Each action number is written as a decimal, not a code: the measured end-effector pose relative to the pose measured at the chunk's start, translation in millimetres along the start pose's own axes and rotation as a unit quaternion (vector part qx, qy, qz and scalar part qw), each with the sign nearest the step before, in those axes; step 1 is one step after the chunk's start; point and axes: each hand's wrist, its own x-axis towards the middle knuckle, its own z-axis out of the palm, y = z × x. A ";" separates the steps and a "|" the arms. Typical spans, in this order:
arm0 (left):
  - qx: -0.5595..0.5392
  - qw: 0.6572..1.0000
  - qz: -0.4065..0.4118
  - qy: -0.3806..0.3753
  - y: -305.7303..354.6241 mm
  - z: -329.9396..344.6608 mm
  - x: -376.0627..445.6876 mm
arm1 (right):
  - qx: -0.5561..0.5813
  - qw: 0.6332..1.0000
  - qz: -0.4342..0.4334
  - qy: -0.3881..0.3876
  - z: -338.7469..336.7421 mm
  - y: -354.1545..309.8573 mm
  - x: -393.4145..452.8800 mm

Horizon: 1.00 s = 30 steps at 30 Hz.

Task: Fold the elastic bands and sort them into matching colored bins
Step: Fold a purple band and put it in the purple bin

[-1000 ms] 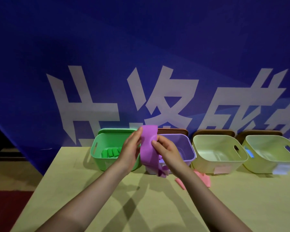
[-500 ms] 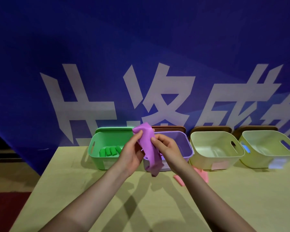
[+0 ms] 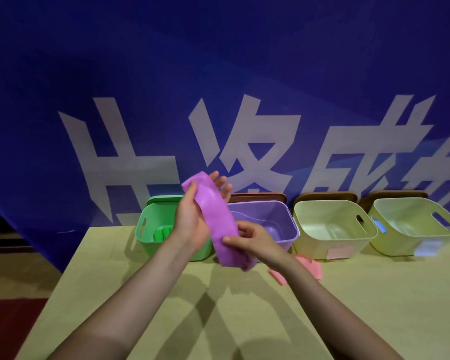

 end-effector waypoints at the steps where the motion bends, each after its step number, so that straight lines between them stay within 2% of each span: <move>1: -0.015 1.000 0.013 0.001 5.4 0.3 1.7 | -0.037 0.999 0.001 -0.005 -2.1 6.6 0.1; 4: -0.024 0.999 0.047 0.013 20.9 -3.5 8.4 | -0.077 0.997 0.009 -0.012 -5.9 22.1 -3.4; 12: -0.058 0.993 0.056 0.086 28.3 -25.4 16.7 | 0.028 1.000 0.007 0.003 -12.2 28.5 -8.4; 17: -0.078 0.988 0.047 0.124 35.6 -49.0 23.3 | 0.039 0.999 -0.021 0.030 -18.3 33.3 -10.2; 21: -0.083 0.988 0.022 0.131 32.4 -53.2 20.3 | 0.095 0.995 -0.007 0.009 -16.9 38.2 -8.3; 23: -0.099 0.987 0.015 0.130 32.2 -53.2 19.9 | 0.219 0.975 0.011 -0.021 -18.0 37.4 -8.7; 26: -0.121 0.984 0.015 0.132 34.3 -58.3 20.5 | 0.410 0.910 0.038 -0.049 -17.5 27.7 -14.0; 28: -0.136 0.981 0.015 0.135 33.8 -64.7 21.1 | 0.459 0.886 0.049 -0.033 -18.4 24.3 -17.1; 30: -0.157 0.978 0.011 0.139 31.9 -70.7 21.7 | 0.465 0.883 0.048 -0.044 -15.6 18.5 -20.7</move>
